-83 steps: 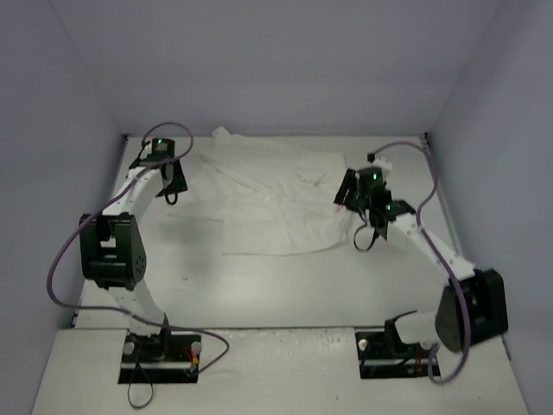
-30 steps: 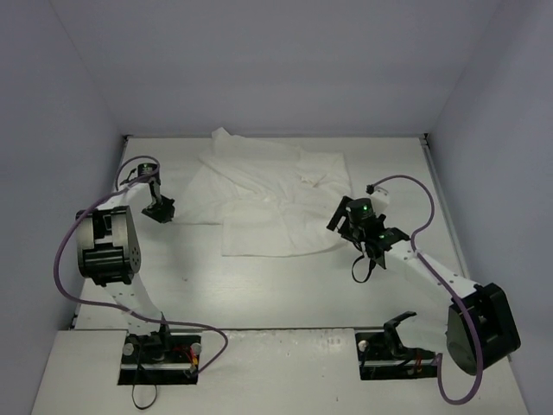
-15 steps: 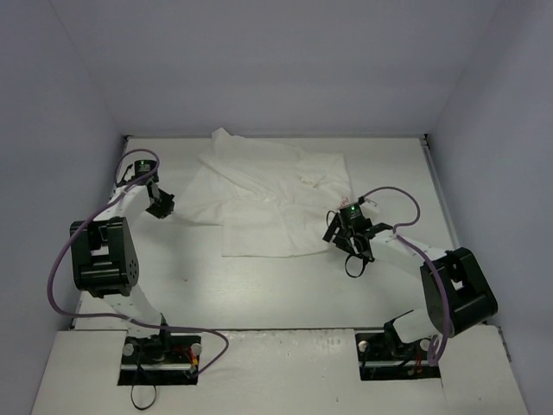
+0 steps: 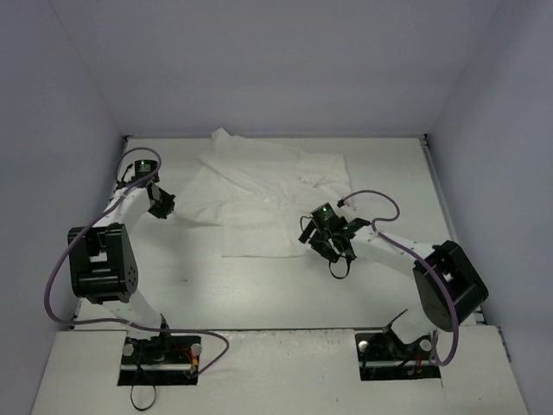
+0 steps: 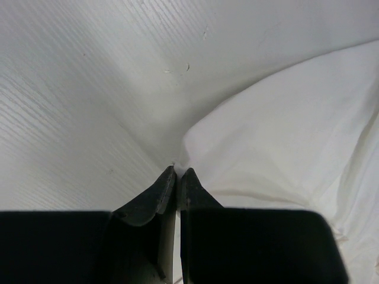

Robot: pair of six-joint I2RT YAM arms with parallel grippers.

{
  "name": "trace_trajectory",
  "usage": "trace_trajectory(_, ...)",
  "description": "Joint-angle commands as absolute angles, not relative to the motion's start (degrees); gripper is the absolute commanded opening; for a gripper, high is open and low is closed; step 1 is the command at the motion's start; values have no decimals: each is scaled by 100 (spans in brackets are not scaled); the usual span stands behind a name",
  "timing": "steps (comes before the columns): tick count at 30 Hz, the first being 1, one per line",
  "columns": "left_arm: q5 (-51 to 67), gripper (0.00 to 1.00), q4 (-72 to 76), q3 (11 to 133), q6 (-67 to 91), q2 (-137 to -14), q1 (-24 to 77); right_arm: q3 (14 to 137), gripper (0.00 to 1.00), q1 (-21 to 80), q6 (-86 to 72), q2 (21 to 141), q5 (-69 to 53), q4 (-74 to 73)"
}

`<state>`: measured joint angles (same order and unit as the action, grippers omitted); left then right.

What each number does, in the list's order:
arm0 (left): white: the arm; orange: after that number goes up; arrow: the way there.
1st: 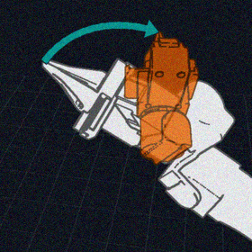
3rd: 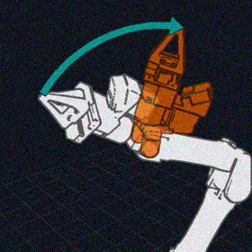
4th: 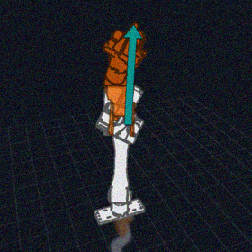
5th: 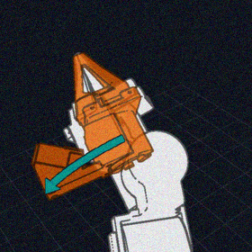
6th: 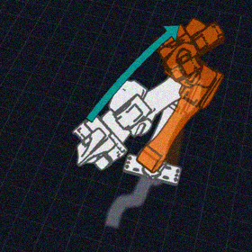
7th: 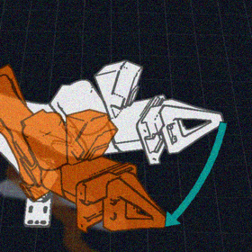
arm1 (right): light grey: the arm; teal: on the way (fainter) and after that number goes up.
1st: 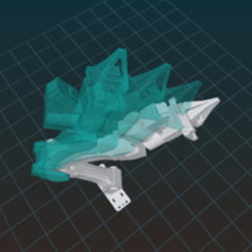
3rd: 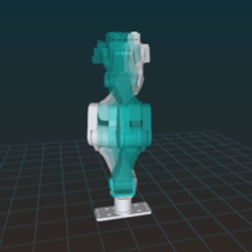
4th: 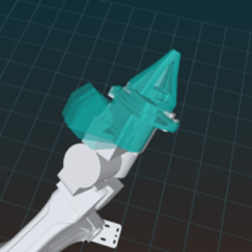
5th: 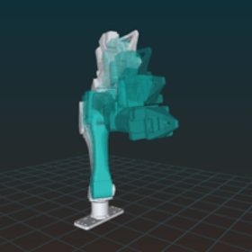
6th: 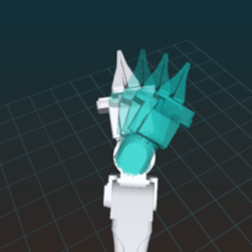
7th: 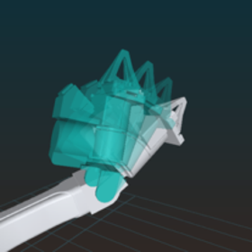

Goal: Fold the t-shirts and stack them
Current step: Flatten out the tshirt

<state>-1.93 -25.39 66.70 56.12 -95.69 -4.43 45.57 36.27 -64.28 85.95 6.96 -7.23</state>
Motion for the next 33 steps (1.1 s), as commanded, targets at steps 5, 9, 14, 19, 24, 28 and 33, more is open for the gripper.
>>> trace_trajectory(5, -560, 0, -2366, 6620, 5222, -8813, -371, 5491, 67, 4092, -7978, 9368, 1017, -1220)
trace_trajectory(9, -600, 0, -2364, 6550, 5175, -8646, -363, 5541, 64, 4291, -8422, 9507, 938, -1511)
trace_trajectory(14, -699, 0, -2345, 6548, 5115, -8550, -346, 5684, 61, 4394, -8544, 9648, 924, -1900)
trace_trajectory(19, -694, 0, -2315, 6539, 5115, -8517, -329, 5863, 61, 4435, -8624, 9885, 985, -1960)
trace_trajectory(24, -708, 0, -2316, 6548, 5102, -8517, -308, 6016, 61, 4469, -8719, 10072, 988, -2021)
trace_trajectory(28, -717, 0, -2306, 6531, 5083, -8520, -308, 6171, 60, 4485, -8658, 10361, 867, -2171)
trace_trajectory(33, -769, 0, -2303, 6488, 5065, -8453, -306, 6413, 37, 4476, -8313, 10728, 884, -2763)
